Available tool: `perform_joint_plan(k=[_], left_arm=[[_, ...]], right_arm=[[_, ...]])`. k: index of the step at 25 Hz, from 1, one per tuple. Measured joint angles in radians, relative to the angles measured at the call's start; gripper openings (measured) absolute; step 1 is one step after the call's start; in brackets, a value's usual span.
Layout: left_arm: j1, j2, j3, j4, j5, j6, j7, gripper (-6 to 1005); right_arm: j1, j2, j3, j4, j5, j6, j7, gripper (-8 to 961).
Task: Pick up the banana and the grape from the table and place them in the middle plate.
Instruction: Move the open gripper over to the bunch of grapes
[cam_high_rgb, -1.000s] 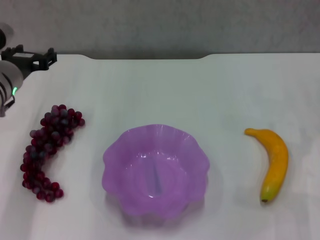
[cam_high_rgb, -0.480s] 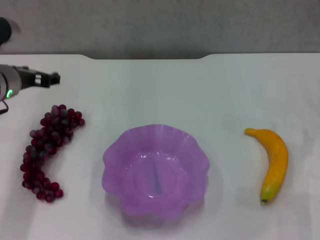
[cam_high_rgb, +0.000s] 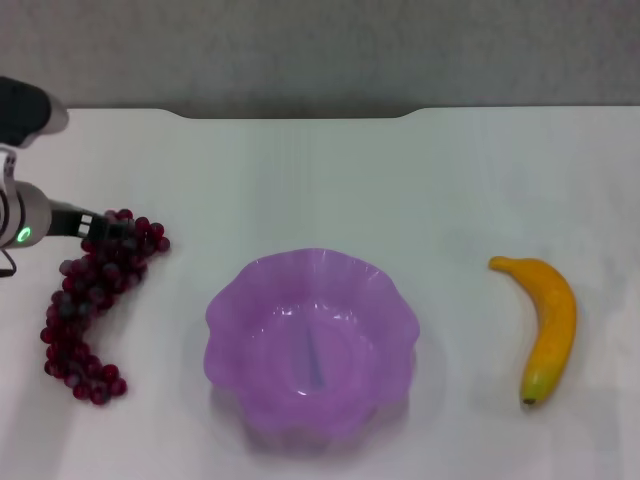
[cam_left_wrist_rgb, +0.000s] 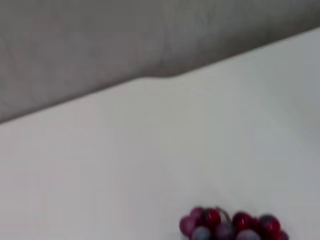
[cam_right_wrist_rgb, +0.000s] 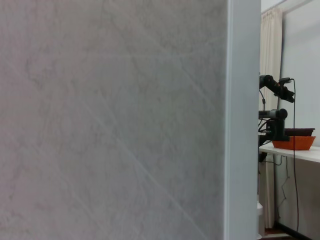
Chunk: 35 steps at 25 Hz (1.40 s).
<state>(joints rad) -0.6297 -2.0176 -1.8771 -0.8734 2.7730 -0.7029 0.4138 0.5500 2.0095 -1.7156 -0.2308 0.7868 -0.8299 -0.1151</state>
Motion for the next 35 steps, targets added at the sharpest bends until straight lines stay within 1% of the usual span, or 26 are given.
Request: perform_joint_plan(k=[7, 17, 22, 33, 35], left_arm=[[-0.025, -0.007, -0.002, 0.087, 0.057, 0.008, -0.014, 779], [-0.046, -0.005, 0.003, 0.158, 0.061, -0.019, -0.005, 773], [-0.054, -0.007, 0.01, 0.163, 0.062, -0.041, -0.001, 770], [-0.06, -0.01, 0.01, 0.172, 0.097, -0.032, -0.006, 764], [-0.06, -0.011, 0.016, 0.172, 0.097, -0.026, -0.004, 737]], right_arm=[[0.0, 0.002, 0.001, 0.0, 0.0, 0.0, 0.0, 909], [-0.001, 0.002, 0.001, 0.004, 0.001, 0.001, 0.0, 909], [-0.001, 0.002, 0.001, 0.004, 0.001, 0.001, 0.0, 909], [-0.001, 0.003, 0.001, -0.001, 0.002, 0.002, 0.0, 909], [-0.001, 0.003, 0.001, -0.003, 0.002, 0.002, 0.0, 909]])
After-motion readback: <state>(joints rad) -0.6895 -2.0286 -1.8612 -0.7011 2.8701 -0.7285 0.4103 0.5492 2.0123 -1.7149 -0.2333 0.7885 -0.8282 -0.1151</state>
